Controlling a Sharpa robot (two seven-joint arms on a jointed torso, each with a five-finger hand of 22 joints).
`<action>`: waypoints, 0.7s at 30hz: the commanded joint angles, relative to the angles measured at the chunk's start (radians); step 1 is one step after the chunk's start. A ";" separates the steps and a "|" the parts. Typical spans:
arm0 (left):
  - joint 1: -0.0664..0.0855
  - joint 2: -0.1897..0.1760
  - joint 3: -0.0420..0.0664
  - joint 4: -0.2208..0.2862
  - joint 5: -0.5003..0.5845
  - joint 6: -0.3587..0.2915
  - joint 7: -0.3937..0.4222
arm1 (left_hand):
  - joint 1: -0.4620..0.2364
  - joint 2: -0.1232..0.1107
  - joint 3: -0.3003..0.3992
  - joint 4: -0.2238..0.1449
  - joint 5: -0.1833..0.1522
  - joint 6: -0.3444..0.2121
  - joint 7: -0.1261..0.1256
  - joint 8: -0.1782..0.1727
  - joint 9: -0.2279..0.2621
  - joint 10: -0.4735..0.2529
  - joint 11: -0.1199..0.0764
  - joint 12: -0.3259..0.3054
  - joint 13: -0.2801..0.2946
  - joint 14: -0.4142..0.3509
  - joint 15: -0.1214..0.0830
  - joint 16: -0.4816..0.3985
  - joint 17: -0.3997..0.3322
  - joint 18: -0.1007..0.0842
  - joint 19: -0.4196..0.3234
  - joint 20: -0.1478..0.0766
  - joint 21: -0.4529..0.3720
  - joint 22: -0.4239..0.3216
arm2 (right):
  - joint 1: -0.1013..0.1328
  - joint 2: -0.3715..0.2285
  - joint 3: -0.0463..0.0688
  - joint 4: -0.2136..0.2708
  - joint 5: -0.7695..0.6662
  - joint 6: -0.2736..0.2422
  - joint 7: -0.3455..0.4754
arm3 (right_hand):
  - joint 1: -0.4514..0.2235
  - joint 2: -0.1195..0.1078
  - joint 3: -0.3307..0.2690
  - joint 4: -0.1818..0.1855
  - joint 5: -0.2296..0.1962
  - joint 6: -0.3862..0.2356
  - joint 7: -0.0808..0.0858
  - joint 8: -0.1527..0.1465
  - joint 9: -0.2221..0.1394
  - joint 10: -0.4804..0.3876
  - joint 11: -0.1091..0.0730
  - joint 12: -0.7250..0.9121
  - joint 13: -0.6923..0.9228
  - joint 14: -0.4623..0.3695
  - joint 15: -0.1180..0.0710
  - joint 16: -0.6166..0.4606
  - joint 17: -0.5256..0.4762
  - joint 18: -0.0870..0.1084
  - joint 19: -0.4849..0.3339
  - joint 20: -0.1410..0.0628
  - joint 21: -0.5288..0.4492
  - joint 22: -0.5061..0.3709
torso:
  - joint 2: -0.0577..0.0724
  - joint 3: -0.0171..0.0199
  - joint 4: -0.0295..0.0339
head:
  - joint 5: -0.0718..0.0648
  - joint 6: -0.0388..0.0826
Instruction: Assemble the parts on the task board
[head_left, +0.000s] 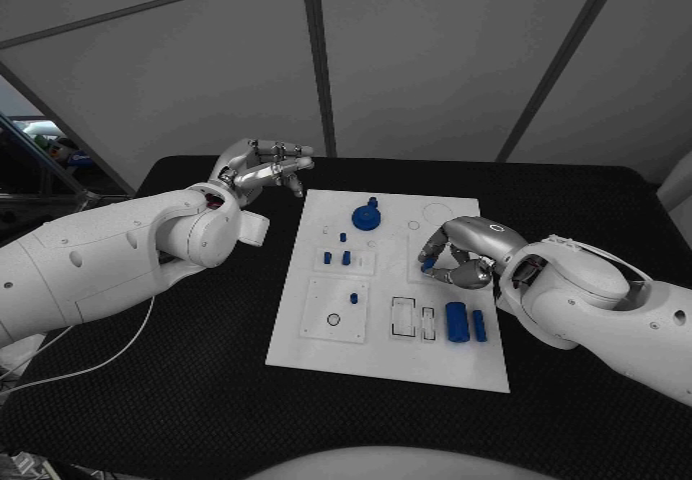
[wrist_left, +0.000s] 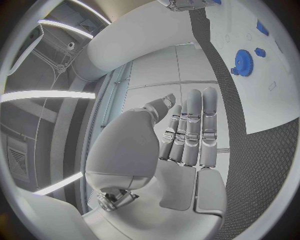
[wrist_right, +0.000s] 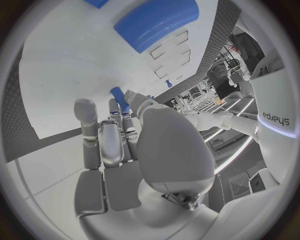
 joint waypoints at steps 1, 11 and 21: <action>0.002 0.001 0.001 0.000 0.002 0.011 0.008 | -0.007 -0.001 0.003 0.002 -0.003 -0.005 0.000 0.003 0.001 -0.008 -0.002 0.003 0.000 -0.005 0.001 -0.003 -0.001 -0.009 -0.004 -0.001 -0.003 0.000 | 0.000 0.002 -0.001 0.004 -0.023 -0.017 -0.009 | 0.015 0.022 0.020 -0.011 -0.029 0.036 -0.011 0.021 0.010 0.041 -0.018 0.015 0.015 0.030 -0.013 0.006 0.006 -0.012 0.007 -0.009 0.008 0.012 | -0.001 0.0000 -0.0003 | -0.001 -0.001; 0.002 0.000 0.001 0.001 0.002 0.011 0.006 | -0.007 -0.001 0.003 0.002 -0.003 -0.005 0.000 0.003 0.001 -0.008 -0.002 0.003 0.000 -0.005 0.001 -0.003 -0.001 -0.009 -0.004 -0.001 -0.003 0.000 | 0.000 0.004 -0.001 0.008 -0.044 -0.037 -0.023 | 0.034 0.037 0.051 -0.041 -0.032 0.050 -0.011 0.029 0.013 0.061 -0.022 0.008 0.025 0.031 -0.019 0.011 0.014 -0.016 0.014 -0.019 0.021 0.029 | -0.001 -0.0002 -0.0003 | -0.001 -0.002; 0.002 0.000 0.001 -0.001 0.002 0.012 0.005 | -0.007 -0.001 0.003 0.002 -0.003 -0.005 0.000 0.003 0.001 -0.008 -0.002 0.003 0.000 -0.005 0.001 -0.003 -0.001 -0.009 -0.004 -0.001 -0.003 0.000 | 0.000 -0.003 -0.001 0.032 -0.043 -0.085 -0.009 | 0.045 0.035 0.076 -0.068 -0.025 0.056 -0.008 0.032 0.015 0.074 -0.021 0.005 0.034 0.033 -0.018 0.016 0.023 -0.020 0.022 -0.020 0.036 0.052 | -0.002 -0.0003 0.0001 | -0.001 -0.001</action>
